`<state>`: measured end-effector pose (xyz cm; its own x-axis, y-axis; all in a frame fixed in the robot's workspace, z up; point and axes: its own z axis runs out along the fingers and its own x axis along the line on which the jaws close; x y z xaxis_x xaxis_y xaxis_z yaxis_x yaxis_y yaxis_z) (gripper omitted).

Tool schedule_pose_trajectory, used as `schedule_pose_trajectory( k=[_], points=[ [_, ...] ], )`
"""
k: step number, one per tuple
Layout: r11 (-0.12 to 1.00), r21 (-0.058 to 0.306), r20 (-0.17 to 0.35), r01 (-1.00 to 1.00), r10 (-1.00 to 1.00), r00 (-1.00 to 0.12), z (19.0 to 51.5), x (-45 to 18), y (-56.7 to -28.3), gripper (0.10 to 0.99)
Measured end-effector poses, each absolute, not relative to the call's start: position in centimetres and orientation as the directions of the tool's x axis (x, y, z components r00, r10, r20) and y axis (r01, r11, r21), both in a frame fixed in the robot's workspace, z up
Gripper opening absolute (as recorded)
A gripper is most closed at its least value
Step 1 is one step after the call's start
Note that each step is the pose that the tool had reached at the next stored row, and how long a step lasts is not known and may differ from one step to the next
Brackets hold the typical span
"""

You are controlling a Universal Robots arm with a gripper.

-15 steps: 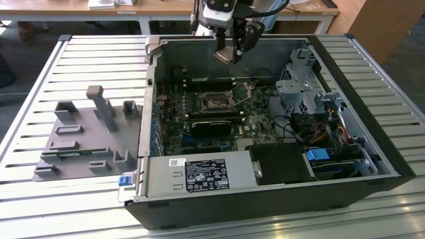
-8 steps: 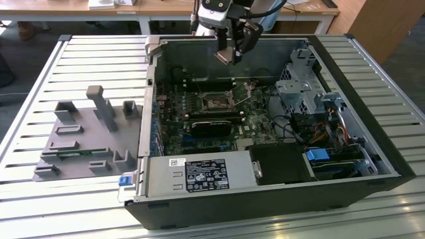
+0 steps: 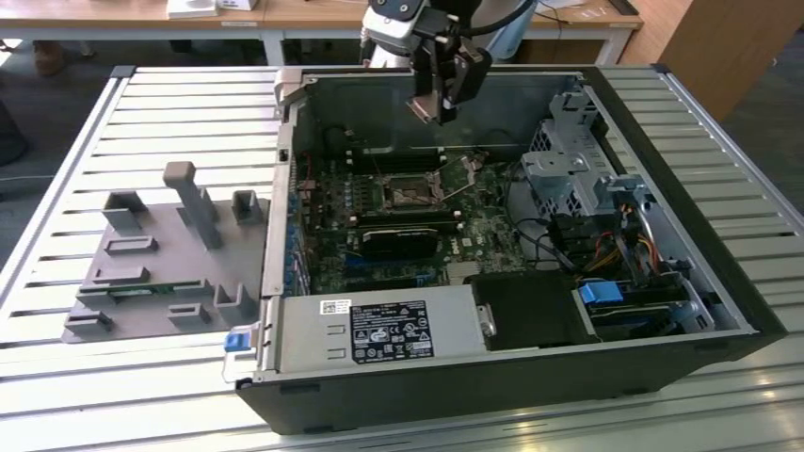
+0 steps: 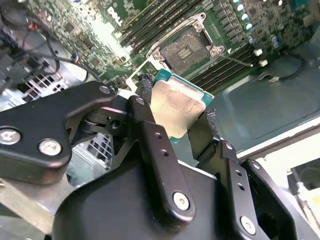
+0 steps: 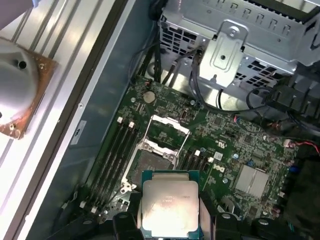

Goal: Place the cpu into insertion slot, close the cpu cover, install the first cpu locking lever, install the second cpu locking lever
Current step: 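Place the cpu into insertion slot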

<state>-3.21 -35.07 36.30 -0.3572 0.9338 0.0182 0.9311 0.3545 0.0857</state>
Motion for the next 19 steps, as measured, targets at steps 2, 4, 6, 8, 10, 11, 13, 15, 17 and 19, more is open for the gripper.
schedule_pose_trajectory(
  k=[2, 4, 6, 8, 10, 11, 13, 15, 17, 19],
  points=[
    [0.323, 0.086, 0.018, 0.943, 0.945, -0.325, 36.27, -3.21, -35.07, 0.537],
    [0.291, 0.086, 0.018, 0.953, 0.956, -0.294, 36.23, -3.21, -35.07, 0.537],
    [0.259, 0.086, 0.018, 0.962, 0.965, -0.262, 36.19, -3.21, -35.07, 0.537],
    [0.227, 0.086, 0.018, 0.97, 0.973, -0.229, 36.16, -3.21, -35.07, 0.537],
    [0.195, 0.086, 0.018, 0.977, 0.98, -0.197, 36.13, -3.21, -35.07, 0.537],
    [0.179, 0.086, 0.018, 0.98, 0.983, -0.181, 36.12, -3.21, -35.07, 0.537],
    [0.153, 0.084, 0.018, 0.985, 0.988, -0.155, 36.08, -3.21, -35.07, 0.537],
    [0.133, 0.076, 0.02, 0.988, 0.991, -0.135, 36.02, -3.21, -35.07, 0.537],
    [0.116, 0.065, 0.021, 0.991, 0.993, -0.117, 35.93, -3.21, -35.06, 0.537],
    [0.101, 0.053, 0.022, 0.994, 0.995, -0.102, 35.83, -3.21, -35.06, 0.537]
  ],
)
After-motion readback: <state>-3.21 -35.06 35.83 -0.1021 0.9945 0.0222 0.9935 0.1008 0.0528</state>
